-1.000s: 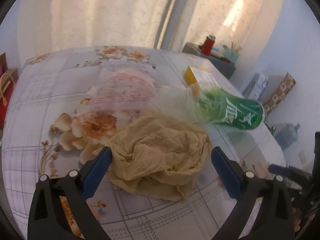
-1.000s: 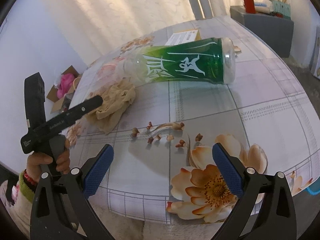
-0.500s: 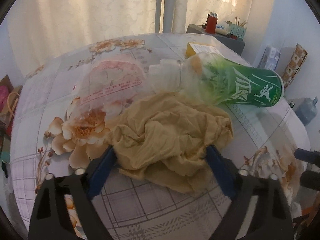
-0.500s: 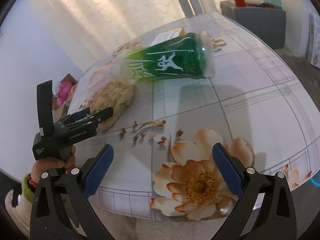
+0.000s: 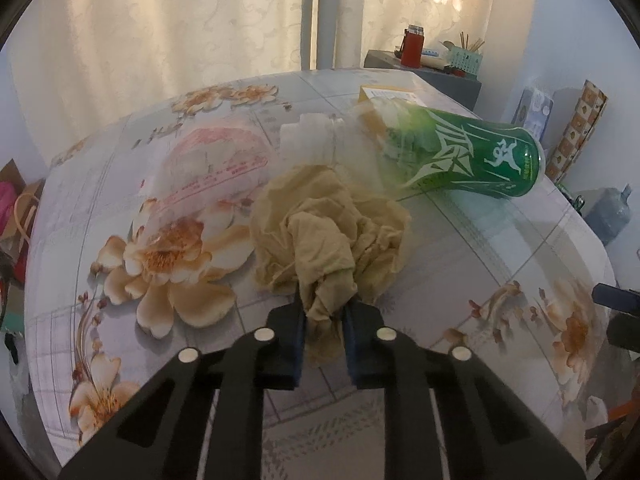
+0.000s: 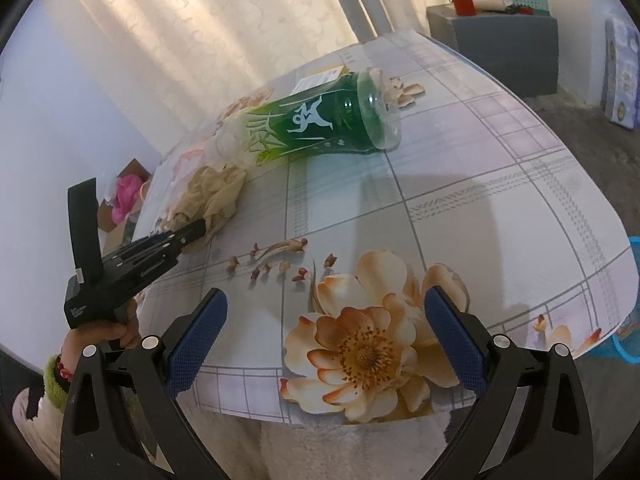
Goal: Collect trash
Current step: 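Close the left gripper on the beige cloth and lift it, then grasp the green Scream bottle with the right gripper while the left holds the cloth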
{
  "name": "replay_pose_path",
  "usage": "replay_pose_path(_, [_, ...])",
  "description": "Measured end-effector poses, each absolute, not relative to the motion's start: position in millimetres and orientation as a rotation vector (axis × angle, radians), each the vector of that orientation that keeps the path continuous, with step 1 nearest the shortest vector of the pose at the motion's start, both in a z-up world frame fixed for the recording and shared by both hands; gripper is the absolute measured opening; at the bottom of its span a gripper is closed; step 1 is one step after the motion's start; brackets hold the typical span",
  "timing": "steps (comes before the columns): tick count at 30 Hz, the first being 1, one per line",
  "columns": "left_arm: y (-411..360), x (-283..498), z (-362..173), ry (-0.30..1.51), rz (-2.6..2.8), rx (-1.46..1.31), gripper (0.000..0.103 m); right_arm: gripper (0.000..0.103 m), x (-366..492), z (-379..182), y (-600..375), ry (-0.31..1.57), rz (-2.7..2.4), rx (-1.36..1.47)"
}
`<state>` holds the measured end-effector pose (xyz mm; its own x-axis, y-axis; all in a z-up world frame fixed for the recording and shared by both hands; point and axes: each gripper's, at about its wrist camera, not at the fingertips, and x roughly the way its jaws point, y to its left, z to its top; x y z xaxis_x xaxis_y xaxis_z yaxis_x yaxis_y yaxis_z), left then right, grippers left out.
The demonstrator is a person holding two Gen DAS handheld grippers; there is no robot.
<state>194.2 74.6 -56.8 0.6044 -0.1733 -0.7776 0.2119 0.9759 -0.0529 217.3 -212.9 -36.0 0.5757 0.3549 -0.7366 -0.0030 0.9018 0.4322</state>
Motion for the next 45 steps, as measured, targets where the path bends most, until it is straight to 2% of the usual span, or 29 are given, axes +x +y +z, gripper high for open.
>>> replay_pose_path(10, [104.4, 139.6, -50.0, 0.917, -0.211, -0.029, 0.013, 0.095, 221.1, -6.3, -216.7, 0.866, 0.261, 0.294])
replay_pose_path(17, [119.6, 114.6, -54.2, 0.904, -0.183, -0.127, 0.013, 0.095, 283.1, 38.3, -231.6, 0.772, 0.357, 0.247])
replay_pose_path(24, [127.4, 110.2, -56.5, 0.896, -0.178, -0.184, 0.013, 0.095, 385.0, 19.3, -263.8, 0.867, 0.274, 0.367])
replay_pose_path(28, [129.5, 112.1, -56.0, 0.895, -0.181, -0.191, 0.013, 0.095, 421.0, -14.1, -264.5, 1.014, 0.288, 0.424])
replay_pose_path(32, [130.2, 111.4, -56.8, 0.891, -0.185, -0.202, 0.013, 0.095, 407.2, -25.8, -256.6, 1.072, 0.35, 0.423])
replay_pose_path(39, [135.8, 106.8, -57.4, 0.892, -0.197, -0.217, 0.013, 0.095, 333.4, -13.6, -236.6, 1.112, 0.539, 0.405])
replay_pose_path(45, [135.5, 107.3, -56.7, 0.886, -0.198, -0.198, 0.013, 0.095, 327.4, 9.2, -250.3, 1.033, 0.457, 0.309])
